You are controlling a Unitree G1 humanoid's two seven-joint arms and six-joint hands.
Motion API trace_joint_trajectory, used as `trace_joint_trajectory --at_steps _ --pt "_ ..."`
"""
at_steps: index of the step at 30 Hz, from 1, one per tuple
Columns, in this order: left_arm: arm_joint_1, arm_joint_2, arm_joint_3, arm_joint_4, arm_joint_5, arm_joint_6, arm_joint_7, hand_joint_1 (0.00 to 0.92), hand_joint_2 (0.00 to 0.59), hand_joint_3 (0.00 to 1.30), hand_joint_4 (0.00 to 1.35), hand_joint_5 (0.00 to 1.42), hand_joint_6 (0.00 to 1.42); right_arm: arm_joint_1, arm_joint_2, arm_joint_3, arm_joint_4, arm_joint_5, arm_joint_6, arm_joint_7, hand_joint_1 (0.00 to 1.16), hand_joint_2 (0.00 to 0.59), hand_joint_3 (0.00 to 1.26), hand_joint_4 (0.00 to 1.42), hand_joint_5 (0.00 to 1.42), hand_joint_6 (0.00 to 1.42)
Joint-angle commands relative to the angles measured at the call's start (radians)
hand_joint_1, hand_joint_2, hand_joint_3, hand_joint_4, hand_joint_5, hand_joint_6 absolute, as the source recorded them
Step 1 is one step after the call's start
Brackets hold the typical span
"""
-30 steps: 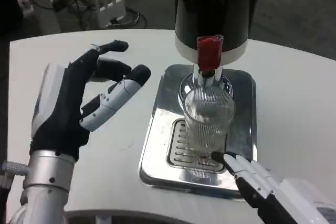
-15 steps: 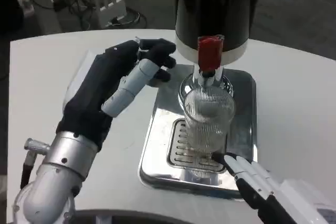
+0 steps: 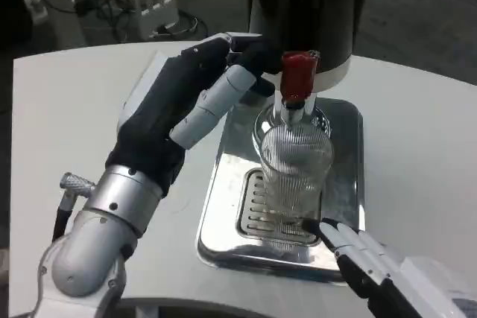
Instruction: Grasp the cup under the faucet to collect the drink, then remove the cup.
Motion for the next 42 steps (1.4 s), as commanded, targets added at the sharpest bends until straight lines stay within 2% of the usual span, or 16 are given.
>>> trace_joint_trajectory --at_steps 1,8,18,21,25,28,31,42 --pt "-0.033 -0.006 -0.020 0.018 -0.002 0.008 -0.009 0.157 0.026 0.51 0.43 0.51 0.52 0.004 -0.002 -0.001 -0.014 0.007 -0.001 -0.009 0.44 0.420 0.05 0.00 0.00 0.00" --pt "-0.072 -0.026 -0.042 0.047 0.009 -0.001 -0.002 0.157 0.026 0.52 0.42 0.49 0.50 0.004 -0.002 -0.007 -0.014 0.014 0.002 -0.009 0.44 0.420 0.05 0.00 0.00 0.00" --pt "-0.085 -0.005 -0.038 0.066 0.045 -0.017 0.003 0.144 0.029 0.53 0.38 0.45 0.45 0.002 -0.002 0.003 -0.014 0.010 0.007 -0.008 0.44 0.420 0.05 0.01 0.00 0.00" --pt "-0.082 -0.004 -0.032 0.072 0.040 -0.019 0.001 0.143 0.029 0.46 0.35 0.43 0.44 0.004 -0.002 0.009 -0.014 0.004 0.008 -0.009 0.44 0.420 0.05 0.01 0.00 0.00" --pt "-0.076 -0.005 -0.028 0.071 0.034 -0.022 0.000 0.143 0.029 0.29 0.35 0.43 0.42 -0.002 -0.001 0.016 -0.014 -0.001 0.011 -0.008 0.44 0.420 0.05 0.01 0.00 0.00" --pt "-0.072 -0.005 -0.025 0.070 0.030 -0.022 -0.002 0.143 0.029 0.24 0.35 0.43 0.42 0.001 -0.002 0.018 -0.014 -0.002 0.011 -0.009 0.44 0.420 0.05 0.01 0.00 0.00" --pt "-0.070 -0.005 -0.024 0.067 0.027 -0.021 -0.004 0.143 0.029 0.24 0.35 0.43 0.42 0.004 -0.001 0.019 -0.014 -0.001 0.011 -0.009 0.44 0.420 0.05 0.01 0.00 0.00" --pt "-0.083 -0.021 -0.030 0.082 0.000 -0.017 -0.014 0.143 0.030 0.37 0.36 0.43 0.44 0.008 -0.001 0.016 -0.014 0.005 0.008 -0.011 0.44 0.420 0.05 0.01 0.00 0.00"
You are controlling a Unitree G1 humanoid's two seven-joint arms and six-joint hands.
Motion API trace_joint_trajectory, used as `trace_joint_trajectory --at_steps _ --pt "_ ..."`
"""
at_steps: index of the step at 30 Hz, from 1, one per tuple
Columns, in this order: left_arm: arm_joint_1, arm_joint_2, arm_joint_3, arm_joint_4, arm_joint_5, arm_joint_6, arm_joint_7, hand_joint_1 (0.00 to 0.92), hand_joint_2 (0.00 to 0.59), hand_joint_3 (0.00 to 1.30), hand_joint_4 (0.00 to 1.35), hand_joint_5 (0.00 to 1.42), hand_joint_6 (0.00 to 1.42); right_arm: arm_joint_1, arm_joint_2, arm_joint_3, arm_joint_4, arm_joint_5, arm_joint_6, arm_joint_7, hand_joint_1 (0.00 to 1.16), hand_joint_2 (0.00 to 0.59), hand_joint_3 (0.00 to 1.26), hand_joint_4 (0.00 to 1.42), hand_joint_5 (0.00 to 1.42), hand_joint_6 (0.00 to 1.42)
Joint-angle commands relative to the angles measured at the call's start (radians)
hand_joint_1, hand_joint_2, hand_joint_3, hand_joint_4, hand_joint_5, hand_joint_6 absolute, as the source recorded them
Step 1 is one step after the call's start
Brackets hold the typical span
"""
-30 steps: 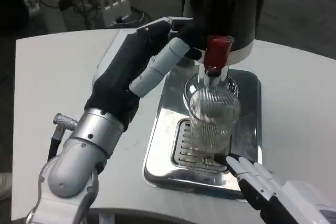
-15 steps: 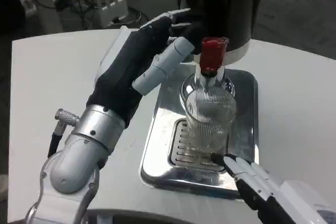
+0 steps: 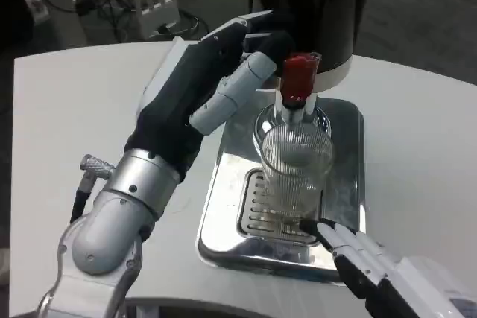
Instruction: Grasp the cup under the faucet to collect the drink, then remove the cup.
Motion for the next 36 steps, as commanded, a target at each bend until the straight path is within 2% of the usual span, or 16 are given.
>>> trace_joint_trajectory --at_steps 1,32,36 --pt "-0.012 -0.009 -0.002 0.022 -0.025 -0.011 -0.015 0.143 0.030 0.37 0.36 0.43 0.44 0.010 -0.001 0.003 -0.014 0.007 0.002 -0.012 0.44 0.420 0.05 0.01 0.00 0.00" --pt "-0.100 -0.056 -0.046 0.192 -0.044 -0.111 -0.074 0.118 0.034 0.42 0.33 0.40 0.38 0.016 -0.005 -0.014 -0.014 0.027 0.005 -0.019 0.44 0.420 0.06 0.02 0.00 0.00" --pt "-0.110 -0.050 -0.042 0.228 -0.062 -0.127 -0.104 0.117 0.034 0.42 0.33 0.40 0.38 0.013 -0.006 -0.008 -0.014 0.025 0.009 -0.018 0.44 0.422 0.06 0.02 0.00 0.00"
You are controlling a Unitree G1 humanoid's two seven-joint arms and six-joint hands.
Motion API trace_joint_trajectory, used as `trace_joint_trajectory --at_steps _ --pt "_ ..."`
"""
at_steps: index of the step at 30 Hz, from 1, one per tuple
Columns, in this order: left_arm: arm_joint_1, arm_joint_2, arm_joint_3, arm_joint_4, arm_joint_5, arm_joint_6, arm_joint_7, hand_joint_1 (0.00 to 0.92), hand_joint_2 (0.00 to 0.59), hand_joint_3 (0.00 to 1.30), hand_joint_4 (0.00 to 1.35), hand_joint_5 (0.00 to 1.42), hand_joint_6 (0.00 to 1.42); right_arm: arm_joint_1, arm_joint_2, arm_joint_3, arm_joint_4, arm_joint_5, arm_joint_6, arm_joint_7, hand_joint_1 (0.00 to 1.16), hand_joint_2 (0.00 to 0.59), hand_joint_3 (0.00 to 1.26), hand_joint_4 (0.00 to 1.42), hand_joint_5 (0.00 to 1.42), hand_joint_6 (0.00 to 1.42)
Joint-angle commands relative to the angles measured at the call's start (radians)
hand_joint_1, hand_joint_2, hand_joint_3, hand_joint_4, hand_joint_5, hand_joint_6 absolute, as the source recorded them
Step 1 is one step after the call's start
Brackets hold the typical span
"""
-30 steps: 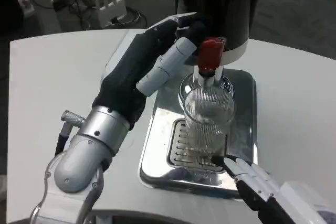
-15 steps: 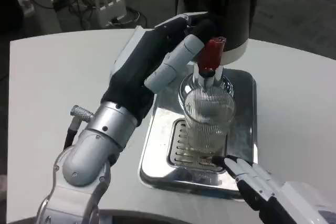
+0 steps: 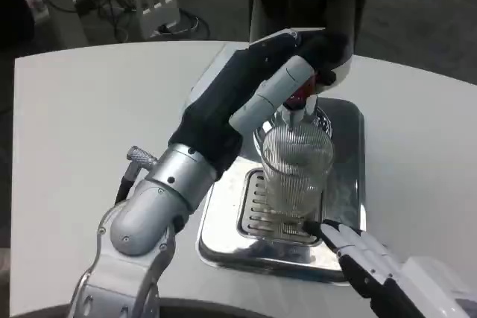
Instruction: Grasp the cup under the faucet to collect the drink, then remove the cup.
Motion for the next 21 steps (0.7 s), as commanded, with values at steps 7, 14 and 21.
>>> trace_joint_trajectory --at_steps 7,14,21 --pt "-0.007 0.023 0.012 0.048 -0.035 -0.055 -0.055 0.004 0.001 0.43 0.33 0.40 0.36 0.002 -0.002 0.020 -0.014 -0.001 0.013 -0.015 0.44 0.430 0.07 0.03 0.00 0.00" --pt "-0.003 0.027 0.025 0.062 -0.056 -0.068 -0.086 0.000 0.024 0.38 0.30 0.35 0.30 -0.002 -0.004 0.023 -0.014 -0.003 0.015 -0.016 0.45 0.433 0.07 0.03 0.00 0.00" --pt "0.001 0.025 0.035 0.069 -0.077 -0.069 -0.096 0.000 0.062 0.33 0.27 0.32 0.26 0.002 -0.003 0.027 -0.014 -0.006 0.015 -0.018 0.45 0.434 0.07 0.03 0.00 0.00"
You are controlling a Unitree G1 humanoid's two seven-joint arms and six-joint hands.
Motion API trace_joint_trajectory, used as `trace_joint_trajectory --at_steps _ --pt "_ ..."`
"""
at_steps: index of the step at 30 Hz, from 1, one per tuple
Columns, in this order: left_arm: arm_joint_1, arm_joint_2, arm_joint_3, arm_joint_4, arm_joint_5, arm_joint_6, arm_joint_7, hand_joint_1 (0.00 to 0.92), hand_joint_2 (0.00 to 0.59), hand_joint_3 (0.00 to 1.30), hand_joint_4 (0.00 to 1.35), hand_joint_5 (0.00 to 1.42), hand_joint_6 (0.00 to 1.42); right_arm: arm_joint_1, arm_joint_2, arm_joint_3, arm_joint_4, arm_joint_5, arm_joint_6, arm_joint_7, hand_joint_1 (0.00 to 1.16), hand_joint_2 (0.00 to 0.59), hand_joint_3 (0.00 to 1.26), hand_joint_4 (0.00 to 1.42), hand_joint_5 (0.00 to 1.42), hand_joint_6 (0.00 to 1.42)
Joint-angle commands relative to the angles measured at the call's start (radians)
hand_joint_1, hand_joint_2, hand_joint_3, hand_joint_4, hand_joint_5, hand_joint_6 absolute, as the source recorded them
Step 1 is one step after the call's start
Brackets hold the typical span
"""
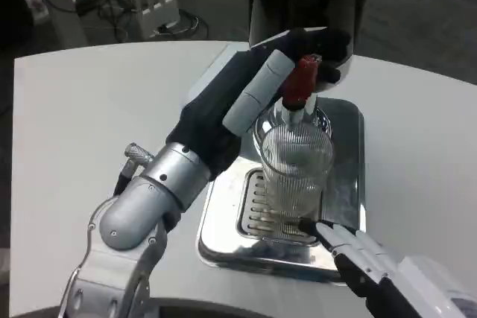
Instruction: Grasp the cup under the faucet to collect the drink, then remove the cup.
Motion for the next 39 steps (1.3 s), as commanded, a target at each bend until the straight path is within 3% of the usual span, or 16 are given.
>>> trace_joint_trajectory --at_steps 1,14,26,39 --pt "0.014 0.005 0.004 0.013 -0.012 -0.019 -0.013 0.000 0.063 0.33 0.27 0.32 0.26 0.007 -0.002 0.005 -0.014 -0.004 0.007 -0.014 0.45 0.434 0.07 0.03 0.00 0.00" --pt "-0.001 0.055 -0.006 0.061 -0.003 -0.099 -0.096 0.000 0.082 0.26 0.21 0.25 0.18 0.010 -0.005 0.007 -0.014 -0.002 0.007 -0.019 0.45 0.434 0.07 0.03 0.00 0.00" --pt "0.006 0.094 -0.014 0.074 0.046 -0.175 -0.092 0.000 0.086 0.34 0.28 0.30 0.22 -0.003 -0.003 0.013 -0.014 -0.006 0.014 -0.016 0.45 0.434 0.07 0.03 0.00 0.00" --pt "0.013 0.108 -0.024 0.092 0.107 -0.249 -0.076 0.000 0.086 0.41 0.31 0.34 0.25 -0.014 -0.009 0.013 -0.014 -0.005 0.034 -0.016 0.45 0.434 0.07 0.04 0.00 0.00"
